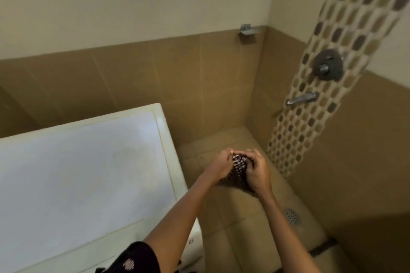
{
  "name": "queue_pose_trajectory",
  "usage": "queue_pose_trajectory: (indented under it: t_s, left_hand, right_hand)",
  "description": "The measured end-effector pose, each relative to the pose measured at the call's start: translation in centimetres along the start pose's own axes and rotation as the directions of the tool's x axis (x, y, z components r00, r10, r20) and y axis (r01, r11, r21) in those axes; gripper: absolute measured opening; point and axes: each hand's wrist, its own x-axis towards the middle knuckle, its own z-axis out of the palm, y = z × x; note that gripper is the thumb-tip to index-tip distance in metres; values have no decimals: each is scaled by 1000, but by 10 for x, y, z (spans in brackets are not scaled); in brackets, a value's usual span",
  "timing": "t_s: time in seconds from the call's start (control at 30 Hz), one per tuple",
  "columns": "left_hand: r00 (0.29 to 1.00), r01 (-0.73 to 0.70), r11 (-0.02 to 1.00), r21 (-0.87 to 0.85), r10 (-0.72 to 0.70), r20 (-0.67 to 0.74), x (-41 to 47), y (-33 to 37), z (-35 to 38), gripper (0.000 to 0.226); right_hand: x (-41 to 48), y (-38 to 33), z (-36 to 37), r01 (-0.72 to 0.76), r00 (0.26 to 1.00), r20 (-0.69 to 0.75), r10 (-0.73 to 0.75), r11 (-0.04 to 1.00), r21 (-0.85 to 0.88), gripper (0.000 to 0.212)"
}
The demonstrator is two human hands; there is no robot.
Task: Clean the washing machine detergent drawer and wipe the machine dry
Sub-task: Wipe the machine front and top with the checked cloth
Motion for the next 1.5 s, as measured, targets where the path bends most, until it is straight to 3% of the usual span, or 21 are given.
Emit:
queue_pose_trajectory:
  t_s: [0.13, 0.23, 0.37, 0.43, 0.5, 0.57, 0.63, 0.67, 0.7, 0.83, 0.9, 0.97, 1.1, 1.2, 1.33, 1.5]
  left_hand:
    - [982, 64, 981, -184, -28, 189, -1, 59, -48, 47]
    - [916, 255, 849, -462, -58, 398, -17, 101, -84, 36]
    - [909, 287, 797, -532, -52, 413, -33, 137, -119, 31]
    - [931, 266, 760, -593, -44, 362, -41, 151, -134, 27]
    - [943, 239, 703, -670, -4, 332, -47, 158, -145, 23]
    - [950, 208, 640, -740, 48, 309, -58, 166, -158, 21]
    - [955, 188, 623, -759, 65, 289, -67, 171, -170, 22]
    - [957, 180, 620, -764, 71, 283, -72, 172, -174, 22]
    - [958, 173, 609, -774, 80, 276, -76, 173, -177, 23]
    - [945, 165, 575, -802, 141, 295, -92, 175, -185, 23]
    - [937, 144, 557, -818, 189, 294, -100, 178, -188, 20]
    - [930, 115, 535, -837, 238, 280, -107, 182, -193, 15]
    - [940, 60, 517, -854, 259, 222, -118, 187, -211, 21]
    - [953, 38, 539, -842, 233, 192, -118, 187, -223, 41]
    - [960, 12, 666, -745, 200, 194, -117, 186, -230, 52]
    - [967, 53, 686, -725, 146, 209, -104, 175, -236, 43]
  right_hand:
    - [28, -34, -51, 105, 995, -15, -103, 987, 119, 46]
    - [42, -75, -85, 194, 981, -3, -196, 973, 125, 34]
    - [48, -127, -116, 271, 953, -171, -251, 957, 106, 31]
    - [41, -144, -127, 197, 933, -310, -180, 980, 22, 22]
    - [30, -149, -129, -36, 935, -344, 89, 987, 155, 49]
    - [17, -154, -129, -295, 901, -181, 394, 864, 408, 73]
    - [5, -152, -130, -577, 782, 160, 602, 603, 552, 91]
    - [-3, -152, -129, -646, 738, 327, 590, 477, 596, 93]
    - [-9, -153, -127, -654, 742, 432, 513, 411, 635, 95]
    - [-19, -175, -123, -500, 862, 424, 279, 325, 803, 75]
    - [-20, -192, -124, -482, 872, 424, 243, 280, 830, 53]
    - [-20, -200, -126, -470, 878, 419, 234, 244, 848, 44]
    - [-25, -205, -131, -455, 888, 438, 138, 136, 880, 68]
    - [-29, -215, -139, -489, 871, 467, 152, 176, 854, 55]
    - [-25, -231, -155, -420, 899, 358, 252, 269, 867, 30]
    - [-21, -249, -181, -365, 903, 221, 369, 389, 846, 22]
